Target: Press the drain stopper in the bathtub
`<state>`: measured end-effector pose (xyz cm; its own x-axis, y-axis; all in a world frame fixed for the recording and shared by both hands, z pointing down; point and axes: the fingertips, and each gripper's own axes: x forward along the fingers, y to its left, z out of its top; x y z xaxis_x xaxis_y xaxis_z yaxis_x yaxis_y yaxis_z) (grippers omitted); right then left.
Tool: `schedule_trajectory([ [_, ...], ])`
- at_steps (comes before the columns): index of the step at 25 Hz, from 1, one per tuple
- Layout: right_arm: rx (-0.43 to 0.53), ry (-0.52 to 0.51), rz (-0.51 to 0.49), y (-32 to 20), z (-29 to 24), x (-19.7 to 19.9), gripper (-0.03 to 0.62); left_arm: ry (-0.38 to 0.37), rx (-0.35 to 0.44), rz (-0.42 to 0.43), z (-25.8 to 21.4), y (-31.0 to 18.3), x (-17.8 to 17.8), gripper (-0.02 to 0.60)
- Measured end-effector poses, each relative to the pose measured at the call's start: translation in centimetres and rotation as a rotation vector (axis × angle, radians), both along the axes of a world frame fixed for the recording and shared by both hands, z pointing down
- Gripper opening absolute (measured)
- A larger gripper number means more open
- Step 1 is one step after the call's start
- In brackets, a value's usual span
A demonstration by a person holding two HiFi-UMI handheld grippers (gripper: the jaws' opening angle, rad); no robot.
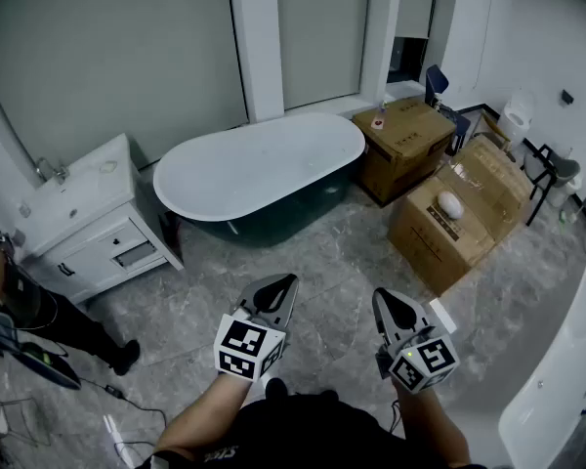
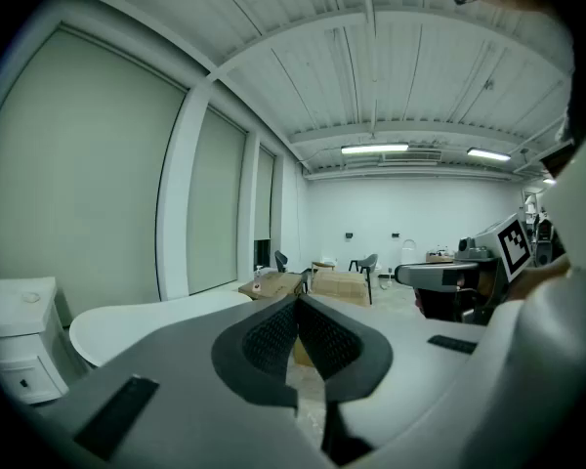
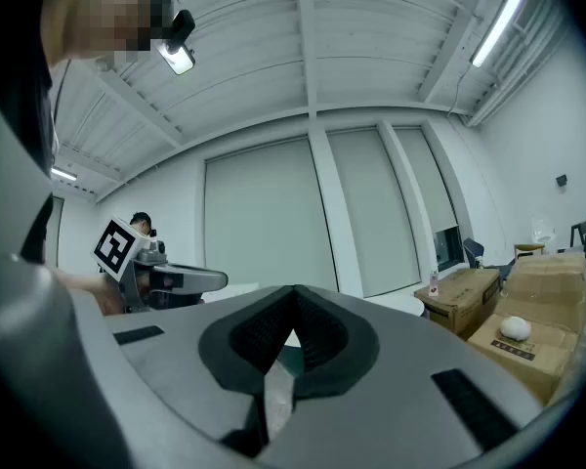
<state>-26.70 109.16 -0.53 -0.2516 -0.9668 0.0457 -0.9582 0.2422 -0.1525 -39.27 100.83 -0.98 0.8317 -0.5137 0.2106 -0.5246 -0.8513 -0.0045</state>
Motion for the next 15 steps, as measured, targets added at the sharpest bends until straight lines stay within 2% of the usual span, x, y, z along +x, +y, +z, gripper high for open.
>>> schedule_trajectory([
  [8, -0.011, -0.008, 0.029, 1.0, -0.2, 0.9, 0.011, 0.005, -0.016, 0.003, 0.1, 0.8, 0.7, 0.014],
  [15, -0.002, -0.014, 0.008, 2.8, -0.1, 1.7, 0.012, 0.02, -0.034, -0.004, 0.1, 2.4, 1.7, 0.014],
])
